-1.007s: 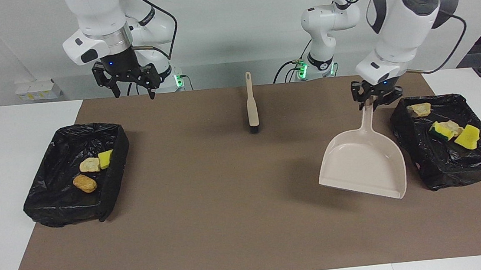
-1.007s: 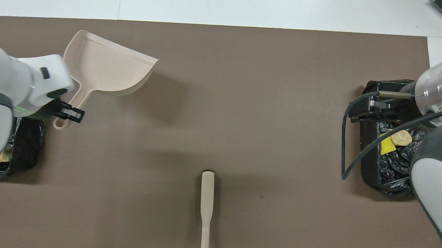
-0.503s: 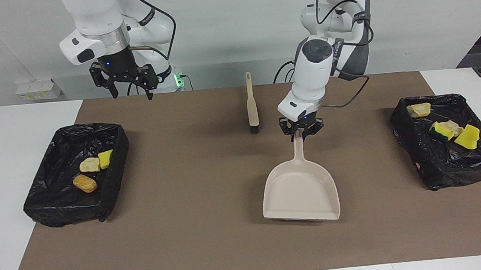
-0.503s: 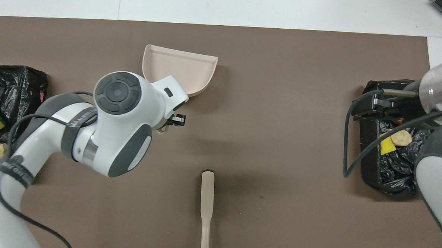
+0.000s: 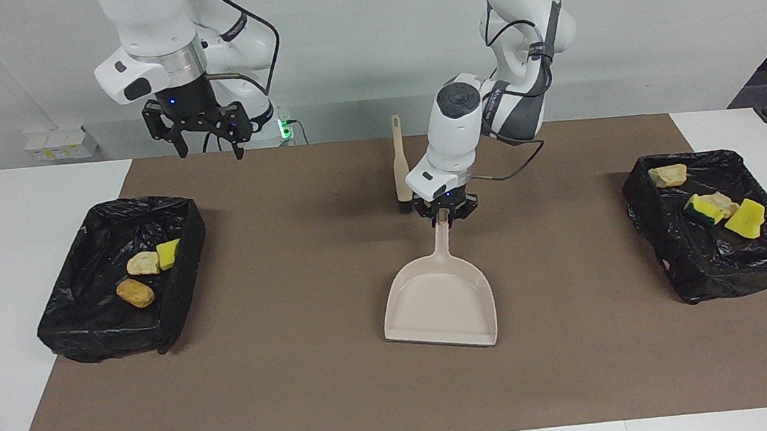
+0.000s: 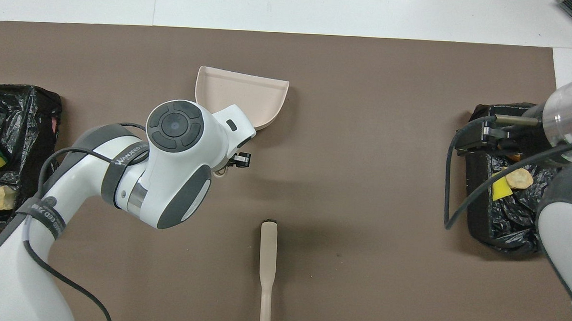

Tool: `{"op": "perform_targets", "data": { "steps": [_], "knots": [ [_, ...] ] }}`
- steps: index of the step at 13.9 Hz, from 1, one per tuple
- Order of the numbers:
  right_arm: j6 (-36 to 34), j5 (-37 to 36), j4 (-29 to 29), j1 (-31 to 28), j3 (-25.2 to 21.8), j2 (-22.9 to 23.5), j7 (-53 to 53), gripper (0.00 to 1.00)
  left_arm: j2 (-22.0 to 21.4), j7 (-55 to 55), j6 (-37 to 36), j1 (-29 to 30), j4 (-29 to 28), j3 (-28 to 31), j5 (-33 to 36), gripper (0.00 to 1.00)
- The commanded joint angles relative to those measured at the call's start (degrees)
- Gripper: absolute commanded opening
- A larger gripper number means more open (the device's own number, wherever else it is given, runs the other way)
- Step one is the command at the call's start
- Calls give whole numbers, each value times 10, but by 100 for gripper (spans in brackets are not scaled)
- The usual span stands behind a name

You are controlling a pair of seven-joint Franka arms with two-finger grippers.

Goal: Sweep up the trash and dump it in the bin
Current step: 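Return the empty dustpan to the table center with the left gripper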

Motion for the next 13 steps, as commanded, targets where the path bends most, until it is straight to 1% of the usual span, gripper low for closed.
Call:
{"op": "perform_targets", "data": {
  "steps": [1, 2, 3, 4, 5, 7, 8, 12, 13],
  "knots": [
    [0, -1, 0, 31, -37, -7, -18, 100, -25, -6, 20, -17, -33, 12, -26, 0],
    [-5, -1, -2, 48, -56, -10, -18, 100, -26, -10, 24, -19, -36, 12, -29, 0],
    [-6, -1, -10, 51, -61, -15, -18, 100, -27, -27, 31, -34, -44, 12, -29, 0],
    [-6, 6, -15, 54, -65, -18, -15, 100, -27, -50, 45, -40, -52, 12, -30, 5],
    [-6, 11, -22, 54, -70, -21, -15, 100, -27, -66, 51, -41, -52, 12, -30, 24],
    [-6, 15, -41, 56, -77, -31, -18, 100, -27, -95, 54, -46, -52, 13, -30, 97],
    [-6, 21, -43, 56, -79, -33, -18, 100, -27, -112, 54, -46, -51, 13, -30, 100],
    [-5, 24, -60, 50, -81, -44, -19, 100, -27, -107, 40, -33, -30, 19, -30, 100],
    [1, 28, -60, 48, -81, -43, -19, 100, -27, -107, 35, -20, -21, 21, -29, 100]
  ]
}}
